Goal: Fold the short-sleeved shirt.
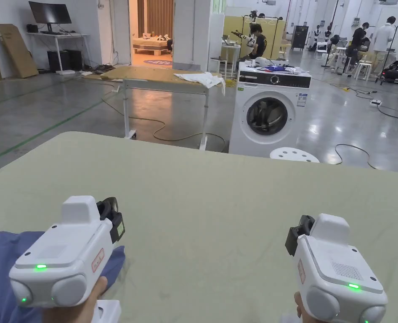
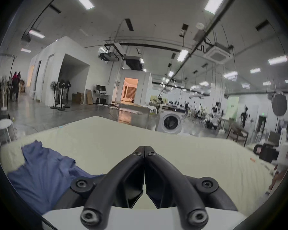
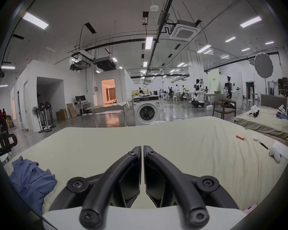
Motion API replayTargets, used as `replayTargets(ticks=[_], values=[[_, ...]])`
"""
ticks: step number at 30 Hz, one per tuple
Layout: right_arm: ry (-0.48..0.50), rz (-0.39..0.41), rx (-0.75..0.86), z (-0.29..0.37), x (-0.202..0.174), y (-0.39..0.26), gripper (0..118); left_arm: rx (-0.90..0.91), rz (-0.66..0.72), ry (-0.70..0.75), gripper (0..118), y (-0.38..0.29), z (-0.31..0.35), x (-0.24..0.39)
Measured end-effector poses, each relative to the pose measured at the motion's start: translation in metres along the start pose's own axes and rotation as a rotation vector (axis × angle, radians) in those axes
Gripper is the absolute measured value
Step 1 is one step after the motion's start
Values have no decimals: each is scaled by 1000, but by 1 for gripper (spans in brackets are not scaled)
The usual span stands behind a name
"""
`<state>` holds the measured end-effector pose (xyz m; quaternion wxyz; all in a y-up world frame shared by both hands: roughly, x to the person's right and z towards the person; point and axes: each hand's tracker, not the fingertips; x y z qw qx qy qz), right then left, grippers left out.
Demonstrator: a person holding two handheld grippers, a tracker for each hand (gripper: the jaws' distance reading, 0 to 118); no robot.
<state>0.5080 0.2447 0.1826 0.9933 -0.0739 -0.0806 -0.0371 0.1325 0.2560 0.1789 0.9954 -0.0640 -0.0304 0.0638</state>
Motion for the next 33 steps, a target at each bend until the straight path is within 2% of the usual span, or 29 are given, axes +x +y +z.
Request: replayTargets(ticks=[5, 7, 12, 16, 17, 18, 20, 21, 22, 26, 29, 31, 32, 33], values=[[17, 30, -33, -8, -10, -6, 2, -236, -126, 135, 0, 5, -8, -53], [27, 45, -53, -13, -15, -10, 2, -325, -139, 166, 0, 10, 8, -71], [57, 60, -90, -21, -26, -22, 2, -516, -75, 205, 0, 1, 21, -145], [71, 109, -104, -25, -37, -29, 2, -692, -5, 217, 7, -23, 16, -186], [76, 110, -110, -26, -38, -31, 2, -738, 13, 207, 11, -30, 13, -194], [78, 109, -115, -27, -39, -33, 2, -779, 33, 191, 27, -38, 11, -200], [80, 112, -128, -29, -42, -36, 2, -840, 44, 203, 67, -53, 4, -204], [81, 113, -133, -29, -42, -38, 2, -850, 45, 200, 83, -61, 1, -204], [83, 114, -139, -29, -43, -40, 2, -853, 41, 201, 87, -67, -2, -203], [85, 128, -156, -30, -44, -45, 2, -906, 61, 182, 86, -92, -14, -191], [81, 132, -165, -31, -45, -45, 2, -853, -85, 243, 84, -96, -11, -172], [80, 132, -166, -31, -45, -46, 2, -850, -98, 228, 68, -93, -6, -167], [80, 133, -166, -32, -45, -45, 2, -842, -104, 218, 55, -91, -5, -164], [80, 134, -166, -32, -46, -45, 2, -834, -108, 212, 32, -89, -4, -161]])
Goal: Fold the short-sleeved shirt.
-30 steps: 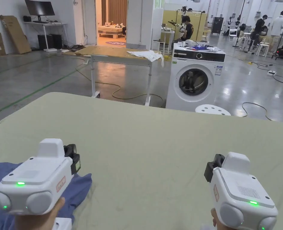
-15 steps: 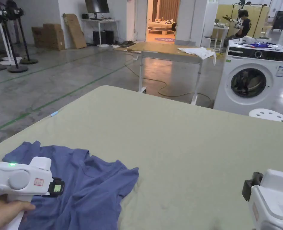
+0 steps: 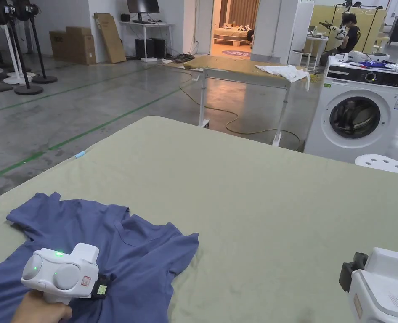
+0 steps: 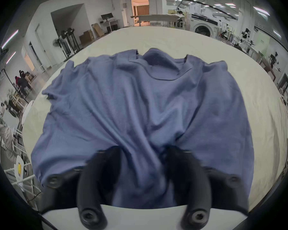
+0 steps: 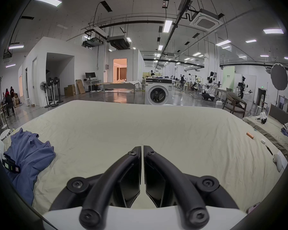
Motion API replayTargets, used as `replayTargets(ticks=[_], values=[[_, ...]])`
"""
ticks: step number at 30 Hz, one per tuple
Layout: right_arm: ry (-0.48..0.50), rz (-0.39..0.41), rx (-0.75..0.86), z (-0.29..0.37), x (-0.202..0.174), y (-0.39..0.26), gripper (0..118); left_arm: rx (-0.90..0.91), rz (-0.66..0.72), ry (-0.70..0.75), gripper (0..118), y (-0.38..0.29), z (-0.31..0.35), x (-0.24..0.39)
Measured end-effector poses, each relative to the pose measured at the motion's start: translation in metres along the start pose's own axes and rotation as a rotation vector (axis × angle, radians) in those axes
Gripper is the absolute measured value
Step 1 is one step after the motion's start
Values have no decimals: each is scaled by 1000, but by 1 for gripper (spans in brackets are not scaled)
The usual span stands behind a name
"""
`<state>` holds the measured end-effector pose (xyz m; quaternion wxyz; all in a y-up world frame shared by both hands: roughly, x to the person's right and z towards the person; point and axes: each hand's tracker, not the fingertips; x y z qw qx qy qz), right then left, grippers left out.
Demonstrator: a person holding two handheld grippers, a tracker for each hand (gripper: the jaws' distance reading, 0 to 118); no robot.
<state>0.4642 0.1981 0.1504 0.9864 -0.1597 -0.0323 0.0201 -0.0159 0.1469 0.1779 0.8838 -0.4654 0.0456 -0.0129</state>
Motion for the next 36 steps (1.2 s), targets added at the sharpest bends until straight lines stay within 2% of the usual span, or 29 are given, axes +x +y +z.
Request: replayTargets(ticks=[1, 2, 3, 6, 13, 20, 28, 36], values=[[1, 1, 0, 0, 0, 0, 2, 17, -21, 32, 0, 1, 1, 2], [2, 2, 0, 0, 0, 1, 2, 21, -75, 127, 0, -1, 1, 1], [3, 1, 0, 1, -1, 1, 2, 23, -75, 70, 0, -6, -2, -5], [3, 0, 3, 3, 1, 2, 2, 75, 34, 8, 0, -9, 5, -18], [-6, -5, 8, 3, 8, 4, 2, 315, 169, -74, 0, 0, 48, -52], [-13, -32, 26, 9, 16, 9, 2, 510, 171, -137, 0, 40, 91, -62], [-24, -56, 79, 26, 34, 29, 2, 720, -5, -222, 0, 123, 171, -6], [-56, -75, 131, 49, 64, 41, 2, 804, -159, -434, 0, 179, 200, 101]])
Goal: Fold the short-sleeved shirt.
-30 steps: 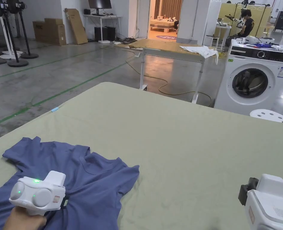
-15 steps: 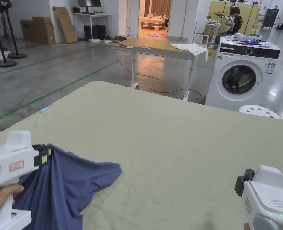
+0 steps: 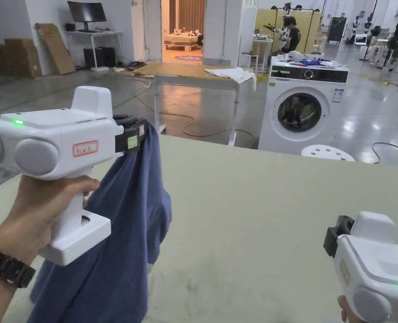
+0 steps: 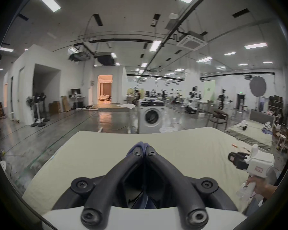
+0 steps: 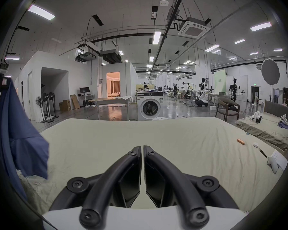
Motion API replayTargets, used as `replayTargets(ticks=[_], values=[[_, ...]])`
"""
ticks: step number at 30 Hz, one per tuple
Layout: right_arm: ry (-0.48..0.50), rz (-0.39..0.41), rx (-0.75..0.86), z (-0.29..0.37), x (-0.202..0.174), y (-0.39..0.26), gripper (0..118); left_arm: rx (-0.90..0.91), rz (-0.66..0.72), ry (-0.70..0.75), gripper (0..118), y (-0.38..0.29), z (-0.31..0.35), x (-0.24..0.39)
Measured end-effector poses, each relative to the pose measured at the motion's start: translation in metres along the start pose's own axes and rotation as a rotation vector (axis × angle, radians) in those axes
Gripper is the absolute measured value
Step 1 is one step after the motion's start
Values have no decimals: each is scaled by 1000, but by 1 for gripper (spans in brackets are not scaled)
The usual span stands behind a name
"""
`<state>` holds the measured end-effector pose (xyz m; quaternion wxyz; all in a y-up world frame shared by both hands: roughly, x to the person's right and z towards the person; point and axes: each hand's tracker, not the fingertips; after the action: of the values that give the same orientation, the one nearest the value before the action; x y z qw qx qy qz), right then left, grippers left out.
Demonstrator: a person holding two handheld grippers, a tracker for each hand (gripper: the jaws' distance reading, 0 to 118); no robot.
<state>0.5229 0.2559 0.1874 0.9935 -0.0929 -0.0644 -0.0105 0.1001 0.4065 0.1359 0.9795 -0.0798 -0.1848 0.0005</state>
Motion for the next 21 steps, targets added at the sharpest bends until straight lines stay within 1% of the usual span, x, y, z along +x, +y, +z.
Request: replayTargets(ticks=[6, 10, 12, 16, 21], values=[[-63, 9, 36, 20, 31, 7, 2, -28, -24, -187, 0, -1, -62, 77], [-115, 13, 44, 30, 56, 9, 2, -48, -19, -325, 0, -17, -90, 125], [-138, 5, 44, 35, 68, 7, 2, -59, -20, -371, 0, -31, -101, 142], [-180, -6, 33, 42, 88, 3, 2, -164, -7, -407, 0, -75, -120, 161], [-206, -13, 12, 46, 102, -6, 2, -285, -4, -405, 0, -138, -133, 163]])
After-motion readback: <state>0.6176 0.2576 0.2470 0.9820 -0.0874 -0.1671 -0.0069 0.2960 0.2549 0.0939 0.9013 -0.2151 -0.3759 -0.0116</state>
